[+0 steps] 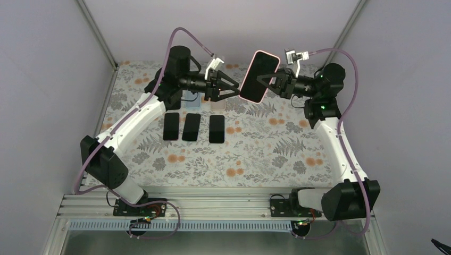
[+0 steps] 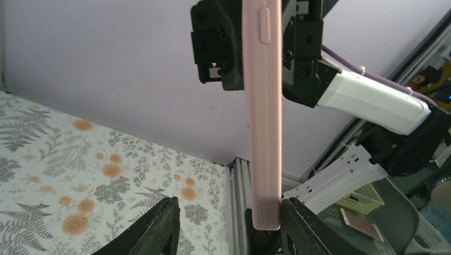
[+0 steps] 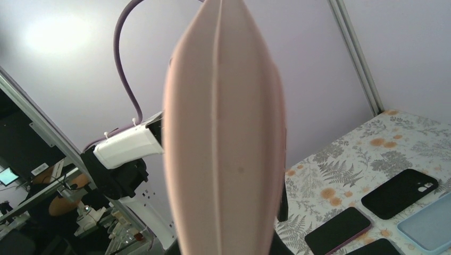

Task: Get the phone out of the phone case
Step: Pick up the phone at the center of the board, then remove the phone case from the phone.

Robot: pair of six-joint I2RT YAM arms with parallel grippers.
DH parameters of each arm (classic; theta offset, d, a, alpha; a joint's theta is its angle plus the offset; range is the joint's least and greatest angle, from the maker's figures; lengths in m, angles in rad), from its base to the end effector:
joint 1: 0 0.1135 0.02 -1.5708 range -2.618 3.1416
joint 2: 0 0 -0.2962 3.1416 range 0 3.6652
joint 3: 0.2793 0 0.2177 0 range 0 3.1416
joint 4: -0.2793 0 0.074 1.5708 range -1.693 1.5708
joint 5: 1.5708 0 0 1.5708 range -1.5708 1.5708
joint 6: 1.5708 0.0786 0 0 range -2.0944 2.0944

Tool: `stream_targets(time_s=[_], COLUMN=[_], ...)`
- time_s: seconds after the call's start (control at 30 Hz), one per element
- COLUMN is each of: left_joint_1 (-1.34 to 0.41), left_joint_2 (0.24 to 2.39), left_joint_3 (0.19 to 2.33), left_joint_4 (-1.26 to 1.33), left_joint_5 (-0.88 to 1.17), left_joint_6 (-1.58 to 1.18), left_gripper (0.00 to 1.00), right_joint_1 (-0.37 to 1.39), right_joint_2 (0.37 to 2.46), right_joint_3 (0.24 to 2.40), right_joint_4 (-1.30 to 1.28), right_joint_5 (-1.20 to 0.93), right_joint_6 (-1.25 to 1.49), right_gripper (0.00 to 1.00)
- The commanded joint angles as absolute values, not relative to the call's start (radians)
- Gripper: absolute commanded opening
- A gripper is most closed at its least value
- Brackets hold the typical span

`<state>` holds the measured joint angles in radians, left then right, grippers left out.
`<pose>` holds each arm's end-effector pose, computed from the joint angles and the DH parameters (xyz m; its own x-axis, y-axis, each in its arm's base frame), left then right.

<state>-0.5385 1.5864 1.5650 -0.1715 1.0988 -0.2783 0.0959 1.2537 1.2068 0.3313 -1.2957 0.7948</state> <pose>0.2584 -0.2359 0.4442 -0.4285 0.1105 -0.8968 0.9006 -0.0288 -0.4338 0.2227 0.0974 0.4718 -0.4792 0.1487 -0.8650 -0.8616 0.1083 0.4959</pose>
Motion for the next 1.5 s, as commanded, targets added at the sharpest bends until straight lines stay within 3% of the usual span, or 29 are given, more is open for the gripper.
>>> stream_targets(time_s=[0.0,0.3,1.47], left_joint_1=[-0.571,-0.571,-0.52], left_joint_2=[1.579,1.585,1.559], left_joint_3=[1.588,1.589,1.522], left_joint_4=[-0.223,-0.231,-0.134], left_joint_5=[1.099,1.056,1.066], left_joint_6=[-0.183,-0.177,-0.279], left_gripper=[0.46,0.35,0.33], right_joint_1=[0.089,0.089,0.089], right_joint_2=[1.221,1.22,1.218], right_joint_3=[1.203,1.207,1.183], right_joint_4=[0.418,0.453,0.516], right_joint_5=[-1.312,-1.325,-1.319], right_joint_6=[0.82,0.86,0.945], right_gripper=[0.04,0.04,0.04])
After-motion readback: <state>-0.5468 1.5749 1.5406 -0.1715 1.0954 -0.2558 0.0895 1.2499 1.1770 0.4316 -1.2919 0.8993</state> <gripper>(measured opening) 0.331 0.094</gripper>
